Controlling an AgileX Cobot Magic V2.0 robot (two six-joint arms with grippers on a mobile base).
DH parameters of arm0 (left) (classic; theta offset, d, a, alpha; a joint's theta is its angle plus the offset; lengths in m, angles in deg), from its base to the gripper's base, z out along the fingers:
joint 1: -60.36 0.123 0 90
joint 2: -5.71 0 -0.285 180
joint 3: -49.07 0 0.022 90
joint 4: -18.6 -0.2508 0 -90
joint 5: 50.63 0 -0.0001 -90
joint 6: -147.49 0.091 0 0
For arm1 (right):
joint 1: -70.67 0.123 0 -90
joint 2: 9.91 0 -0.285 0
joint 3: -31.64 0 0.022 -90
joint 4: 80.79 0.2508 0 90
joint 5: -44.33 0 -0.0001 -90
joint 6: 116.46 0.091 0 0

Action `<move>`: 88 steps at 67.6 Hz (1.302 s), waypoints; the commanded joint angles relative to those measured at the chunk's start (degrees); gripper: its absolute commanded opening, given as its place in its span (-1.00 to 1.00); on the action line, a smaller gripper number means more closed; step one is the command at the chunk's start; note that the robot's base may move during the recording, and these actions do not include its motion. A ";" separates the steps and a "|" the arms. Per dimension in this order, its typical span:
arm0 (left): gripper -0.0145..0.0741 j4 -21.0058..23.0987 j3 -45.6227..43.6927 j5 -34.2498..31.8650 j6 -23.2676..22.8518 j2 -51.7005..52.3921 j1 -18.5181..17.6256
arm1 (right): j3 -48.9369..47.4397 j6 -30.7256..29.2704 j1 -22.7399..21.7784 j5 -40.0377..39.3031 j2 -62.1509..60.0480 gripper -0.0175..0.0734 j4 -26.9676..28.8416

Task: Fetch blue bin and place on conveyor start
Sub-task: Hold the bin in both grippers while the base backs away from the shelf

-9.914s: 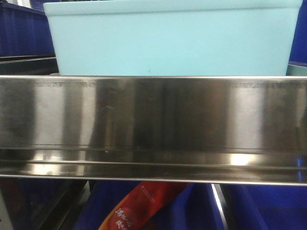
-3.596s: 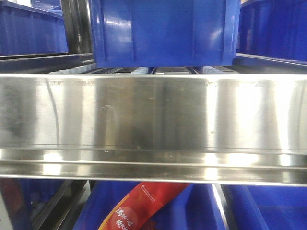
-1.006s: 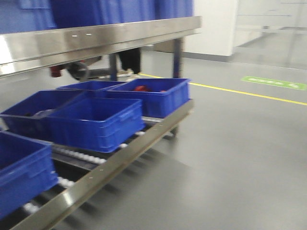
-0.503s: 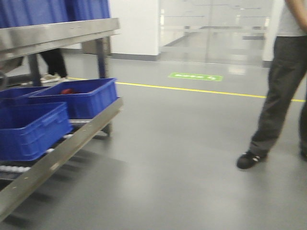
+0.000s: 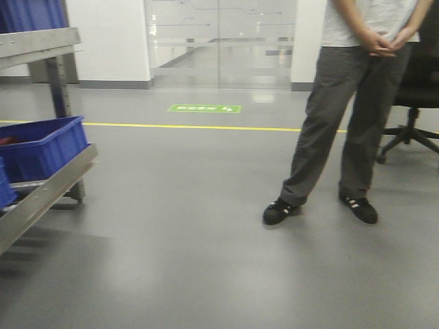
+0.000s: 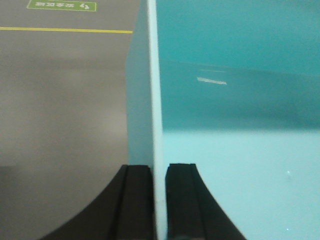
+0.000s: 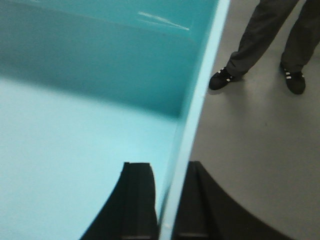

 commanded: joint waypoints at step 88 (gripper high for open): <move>-0.92 2.61 -0.44 -4.98 -0.14 0.62 -0.35 | -0.31 -1.65 0.15 -1.32 -0.40 -0.95 0.70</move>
